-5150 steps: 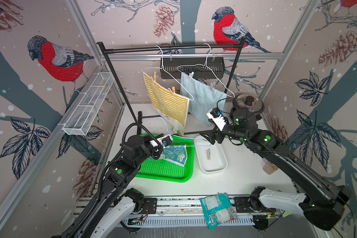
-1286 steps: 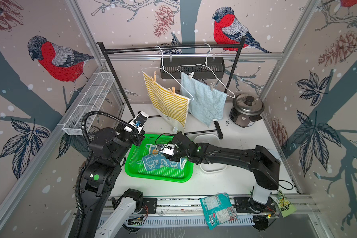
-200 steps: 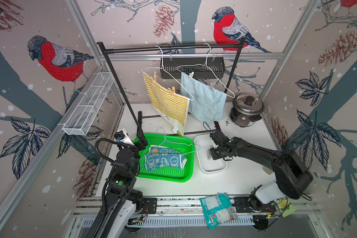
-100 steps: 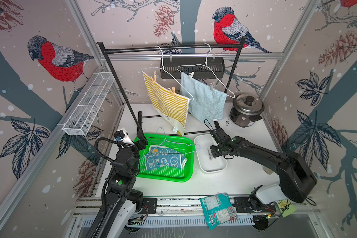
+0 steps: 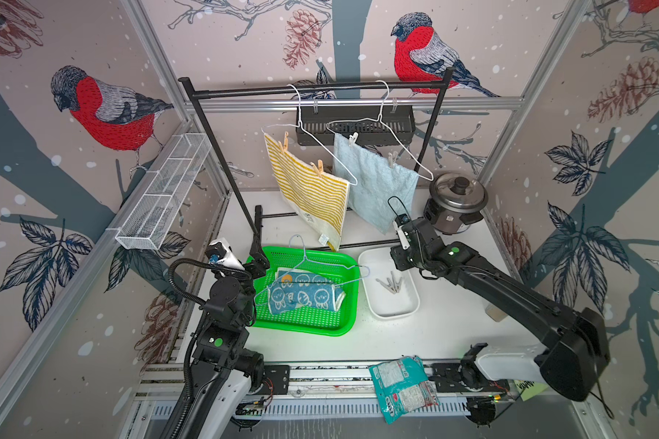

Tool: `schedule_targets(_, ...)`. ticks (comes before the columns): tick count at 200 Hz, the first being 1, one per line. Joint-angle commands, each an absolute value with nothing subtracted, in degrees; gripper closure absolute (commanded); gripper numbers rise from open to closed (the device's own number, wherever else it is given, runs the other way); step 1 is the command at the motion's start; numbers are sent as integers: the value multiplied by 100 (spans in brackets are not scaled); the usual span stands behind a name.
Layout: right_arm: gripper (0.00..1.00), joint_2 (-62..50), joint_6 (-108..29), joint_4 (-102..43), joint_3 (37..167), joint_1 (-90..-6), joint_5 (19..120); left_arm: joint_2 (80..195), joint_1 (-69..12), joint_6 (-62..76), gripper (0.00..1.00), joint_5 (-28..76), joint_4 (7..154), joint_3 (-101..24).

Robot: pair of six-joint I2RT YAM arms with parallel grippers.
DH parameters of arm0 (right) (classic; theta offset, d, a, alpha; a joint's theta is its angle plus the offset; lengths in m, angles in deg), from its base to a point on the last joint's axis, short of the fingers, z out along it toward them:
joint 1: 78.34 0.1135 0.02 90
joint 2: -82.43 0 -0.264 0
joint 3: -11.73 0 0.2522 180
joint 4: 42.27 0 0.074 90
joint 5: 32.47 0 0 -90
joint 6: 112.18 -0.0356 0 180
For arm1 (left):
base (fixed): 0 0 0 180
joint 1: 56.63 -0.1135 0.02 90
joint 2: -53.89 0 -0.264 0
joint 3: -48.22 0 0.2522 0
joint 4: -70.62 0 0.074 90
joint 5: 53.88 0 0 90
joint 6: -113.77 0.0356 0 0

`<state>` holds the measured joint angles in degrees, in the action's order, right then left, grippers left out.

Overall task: Remove the clothespins securing towels to the hanger
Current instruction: Place the clothespin in the storage box, then pick up the hanger from the basket.

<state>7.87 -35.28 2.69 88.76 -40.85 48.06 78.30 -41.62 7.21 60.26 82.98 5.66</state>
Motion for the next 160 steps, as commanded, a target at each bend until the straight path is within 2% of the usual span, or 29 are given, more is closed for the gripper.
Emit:
schedule_targets(1,40,865,-2999,138,9200,-3985,4926,7759,-4168,615,20,6111,8539,512)
schedule_targets(52,27,206,-2117,-20,10342,-3402,5516,7504,-4168,310,19,6115,9125,520)
schedule_targets(94,28,-1116,-1360,514,11587,-2866,6175,7223,-4169,188,19,6173,9347,589)
schedule_targets(125,33,-2155,-1184,996,12528,-2729,6957,7123,-4168,198,19,6274,9457,606)
schedule_targets(160,35,-3318,-1102,1788,13683,-2590,7057,7084,-4164,271,18,6335,9482,598)
